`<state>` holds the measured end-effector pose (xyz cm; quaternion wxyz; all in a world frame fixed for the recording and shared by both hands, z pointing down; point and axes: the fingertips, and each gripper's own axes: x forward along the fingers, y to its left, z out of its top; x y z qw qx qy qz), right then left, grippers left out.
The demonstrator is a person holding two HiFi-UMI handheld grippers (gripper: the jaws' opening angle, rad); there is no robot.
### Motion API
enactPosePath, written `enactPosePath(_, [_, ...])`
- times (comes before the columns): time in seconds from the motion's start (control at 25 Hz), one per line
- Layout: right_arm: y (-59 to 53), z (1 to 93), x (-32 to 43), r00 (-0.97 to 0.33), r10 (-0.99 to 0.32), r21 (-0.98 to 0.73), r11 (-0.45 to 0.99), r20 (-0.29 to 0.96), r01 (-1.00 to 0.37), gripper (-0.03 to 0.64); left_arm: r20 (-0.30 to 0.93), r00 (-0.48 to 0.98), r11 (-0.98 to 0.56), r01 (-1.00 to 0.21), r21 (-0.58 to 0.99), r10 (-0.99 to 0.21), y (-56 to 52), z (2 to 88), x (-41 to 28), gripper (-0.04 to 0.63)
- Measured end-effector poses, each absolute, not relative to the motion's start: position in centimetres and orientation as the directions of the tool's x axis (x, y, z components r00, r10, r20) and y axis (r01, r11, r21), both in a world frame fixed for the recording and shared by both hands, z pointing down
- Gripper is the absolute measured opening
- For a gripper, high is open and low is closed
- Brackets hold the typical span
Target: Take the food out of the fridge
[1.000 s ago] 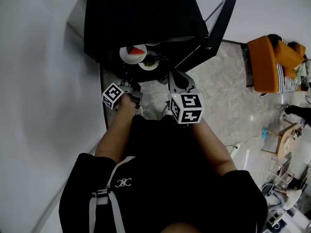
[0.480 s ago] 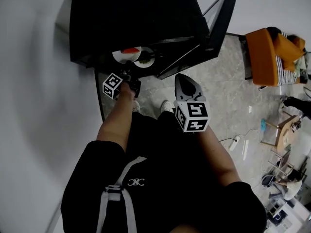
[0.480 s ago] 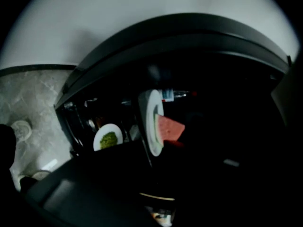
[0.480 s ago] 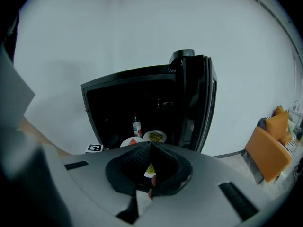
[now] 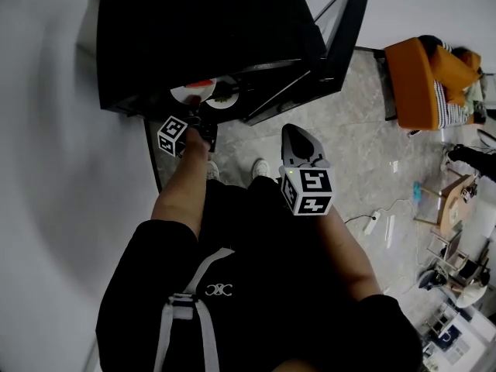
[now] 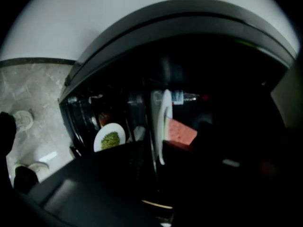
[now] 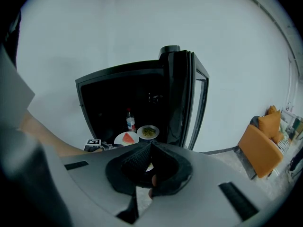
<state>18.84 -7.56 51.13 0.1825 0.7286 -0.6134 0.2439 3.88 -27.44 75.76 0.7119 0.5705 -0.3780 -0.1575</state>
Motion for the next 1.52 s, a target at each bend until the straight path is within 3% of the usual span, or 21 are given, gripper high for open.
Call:
enactPosePath(0.32, [-7.5,51.3,18.7,0.121,-0.806,-0.037,-0.175,0.58,-0.984,-0.002,0.363,0.684,0.293,-0.223,0.93,-0.632,-25.9,75.8,3.4,0.127])
enactPosePath(0.48, [-7.6,51.0,18.4,0.108,-0.807,-0.039,-0.16,0.58,-0.986,-0.002,0.353,0.69,0.288,-0.214,0.933,-0.631,-25.9,74.8,3.4,0.056])
enactPosePath(0.72, [-7.5,50.7,18.3,0.104,-0.812,-0.043,-0.157,0.575,-0.987,-0.002,0.336,0.69,0.314,-0.164,0.935,-0.641,-25.6,74.3,3.2,0.022])
enactPosePath(1.52, [-6.4,50.2,17.7,0.051,-0.831,-0.057,-0.098,0.554,-0.994,-0.002,0.222,0.729,0.235,-0.086,0.968,-0.648,-19.6,71.4,2.3,0.009])
